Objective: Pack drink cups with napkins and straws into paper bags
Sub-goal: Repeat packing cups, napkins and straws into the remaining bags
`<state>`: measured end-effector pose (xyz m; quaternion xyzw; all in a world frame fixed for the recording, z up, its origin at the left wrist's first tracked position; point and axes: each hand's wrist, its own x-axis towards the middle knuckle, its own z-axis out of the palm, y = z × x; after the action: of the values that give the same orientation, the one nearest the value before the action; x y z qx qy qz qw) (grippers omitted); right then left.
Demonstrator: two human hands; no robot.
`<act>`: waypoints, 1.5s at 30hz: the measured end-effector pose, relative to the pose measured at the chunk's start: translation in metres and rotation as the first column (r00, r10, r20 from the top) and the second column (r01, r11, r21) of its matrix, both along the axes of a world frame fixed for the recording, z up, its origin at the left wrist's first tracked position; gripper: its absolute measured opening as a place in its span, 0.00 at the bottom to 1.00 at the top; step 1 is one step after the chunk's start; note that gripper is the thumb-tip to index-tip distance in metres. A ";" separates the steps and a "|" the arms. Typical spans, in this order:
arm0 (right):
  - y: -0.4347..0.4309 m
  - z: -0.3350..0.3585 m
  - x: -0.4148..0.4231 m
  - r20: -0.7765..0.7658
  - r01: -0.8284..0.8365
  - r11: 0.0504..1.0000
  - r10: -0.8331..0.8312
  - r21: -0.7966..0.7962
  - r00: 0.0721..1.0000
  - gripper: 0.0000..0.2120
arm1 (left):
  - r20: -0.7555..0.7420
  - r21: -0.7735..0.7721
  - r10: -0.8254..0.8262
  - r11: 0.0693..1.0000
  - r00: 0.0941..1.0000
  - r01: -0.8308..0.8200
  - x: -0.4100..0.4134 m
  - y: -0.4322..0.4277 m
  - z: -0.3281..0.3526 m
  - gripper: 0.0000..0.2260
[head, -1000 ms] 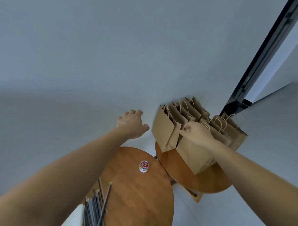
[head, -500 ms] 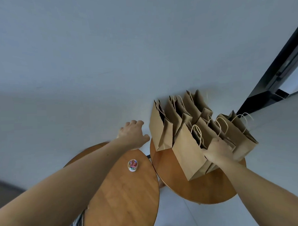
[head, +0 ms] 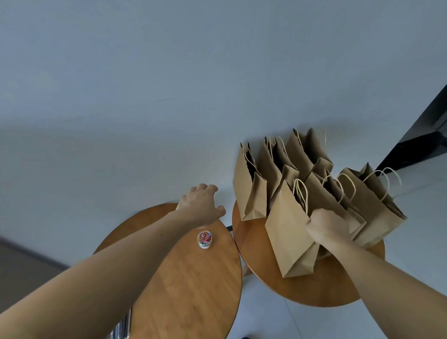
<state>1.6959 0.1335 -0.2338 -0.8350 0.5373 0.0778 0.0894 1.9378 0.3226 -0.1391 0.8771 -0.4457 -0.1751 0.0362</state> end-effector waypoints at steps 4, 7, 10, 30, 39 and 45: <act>0.013 0.030 0.017 0.063 -0.100 0.994 0.097 0.044 0.993 0.14 | -0.035 -0.021 0.008 1.000 0.999 -0.009 -0.005 0.007 -0.001 0.27; 0.043 0.050 0.041 0.105 -0.205 0.977 0.198 0.060 0.975 0.14 | -0.082 0.010 0.015 1.000 0.997 -0.014 -0.006 0.020 -0.005 0.28; 0.087 0.064 0.070 0.117 -0.331 0.943 0.326 0.028 0.938 0.15 | -0.134 0.067 0.038 0.997 0.990 -0.030 0.000 0.045 -0.016 0.28; 0.309 -0.045 0.152 0.318 -0.556 0.756 0.463 0.346 0.828 0.23 | -0.460 0.177 0.384 0.923 0.801 -0.341 0.033 0.253 -0.111 0.34; 0.283 -0.049 0.147 0.354 -0.464 0.806 0.340 0.367 0.871 0.26 | -0.523 0.125 0.414 0.902 0.745 -0.413 0.023 0.247 -0.128 0.42; 0.284 -0.051 0.151 0.480 -0.483 0.773 0.267 0.411 0.836 0.24 | -0.519 0.086 0.405 0.901 0.752 -0.426 0.024 0.233 -0.134 0.29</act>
<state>1.8473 0.4172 -0.2849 -0.8693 0.2852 0.0654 0.3984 1.9615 0.5554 -0.2732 0.8714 -0.2157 -0.3866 0.2111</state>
